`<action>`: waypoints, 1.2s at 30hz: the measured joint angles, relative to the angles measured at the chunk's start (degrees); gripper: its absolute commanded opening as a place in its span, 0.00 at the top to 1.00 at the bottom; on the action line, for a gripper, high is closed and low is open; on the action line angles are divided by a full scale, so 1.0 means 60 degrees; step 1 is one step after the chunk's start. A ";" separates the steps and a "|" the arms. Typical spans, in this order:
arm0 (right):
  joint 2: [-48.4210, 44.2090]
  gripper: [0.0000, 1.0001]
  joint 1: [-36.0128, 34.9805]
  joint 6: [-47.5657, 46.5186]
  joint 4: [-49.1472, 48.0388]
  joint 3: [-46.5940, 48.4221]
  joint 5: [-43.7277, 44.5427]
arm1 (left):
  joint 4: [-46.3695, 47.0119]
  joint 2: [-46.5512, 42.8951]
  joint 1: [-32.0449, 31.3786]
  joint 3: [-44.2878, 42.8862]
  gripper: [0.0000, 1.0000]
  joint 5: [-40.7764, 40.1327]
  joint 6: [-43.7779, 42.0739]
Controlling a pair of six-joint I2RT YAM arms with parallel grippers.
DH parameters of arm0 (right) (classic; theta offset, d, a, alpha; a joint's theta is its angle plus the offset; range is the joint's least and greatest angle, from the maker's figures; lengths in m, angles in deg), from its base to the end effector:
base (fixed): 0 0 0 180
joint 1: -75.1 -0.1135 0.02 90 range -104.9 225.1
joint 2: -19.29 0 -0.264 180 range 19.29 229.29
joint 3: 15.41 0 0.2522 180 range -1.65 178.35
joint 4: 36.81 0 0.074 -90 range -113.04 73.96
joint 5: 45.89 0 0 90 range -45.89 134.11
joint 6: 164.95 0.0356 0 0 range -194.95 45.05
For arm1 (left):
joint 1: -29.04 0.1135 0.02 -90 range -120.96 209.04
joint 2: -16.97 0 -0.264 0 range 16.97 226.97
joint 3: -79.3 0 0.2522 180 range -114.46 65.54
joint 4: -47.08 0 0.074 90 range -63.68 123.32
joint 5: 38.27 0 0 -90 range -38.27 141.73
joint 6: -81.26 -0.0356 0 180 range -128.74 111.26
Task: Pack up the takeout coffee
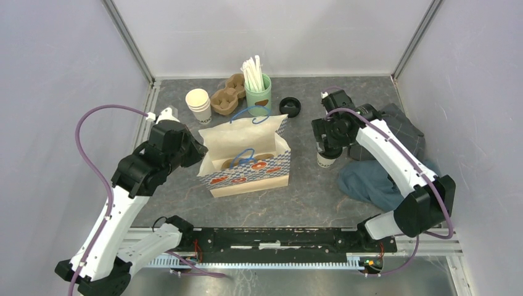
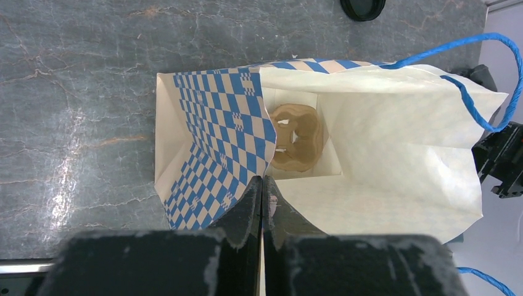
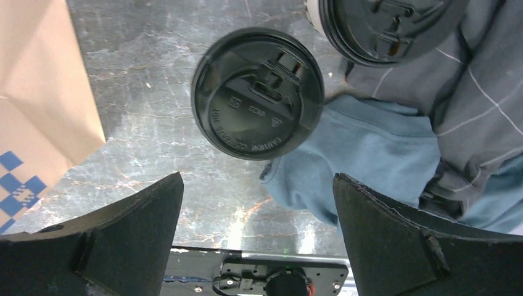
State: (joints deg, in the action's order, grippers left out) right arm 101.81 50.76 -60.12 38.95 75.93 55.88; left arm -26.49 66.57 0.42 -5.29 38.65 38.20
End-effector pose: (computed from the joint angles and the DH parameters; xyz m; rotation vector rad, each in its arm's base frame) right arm 0.2558 0.1077 0.3138 -0.1669 2.6896 -0.0774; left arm 0.1272 -0.0602 0.3914 -0.4831 2.2121 -0.4620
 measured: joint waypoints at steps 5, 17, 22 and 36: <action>0.0015 0.02 0.0033 -0.0215 -0.0492 -0.0084 -0.0379 | -0.0015 0.0000 0.0000 0.0000 0.98 0.0029 0.0004; 0.0514 0.02 0.0390 -0.1173 -0.1107 -0.0525 -0.0703 | -0.0018 0.0044 0.0000 0.0004 0.98 0.0033 0.0004; 0.0605 0.02 0.0426 -0.1297 -0.1326 -0.0557 -0.0707 | -0.0011 0.0109 0.0000 0.0011 0.98 0.0040 0.0000; 0.0739 0.10 0.0765 -0.1348 -0.1661 -0.0732 -0.0925 | 0.0025 0.0175 0.0000 0.0033 0.98 0.0262 0.0000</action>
State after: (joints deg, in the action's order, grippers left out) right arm 106.25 55.35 -68.20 28.99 71.54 50.33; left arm -26.34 67.62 0.42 -5.09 40.22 38.20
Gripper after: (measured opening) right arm 0.910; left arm 0.028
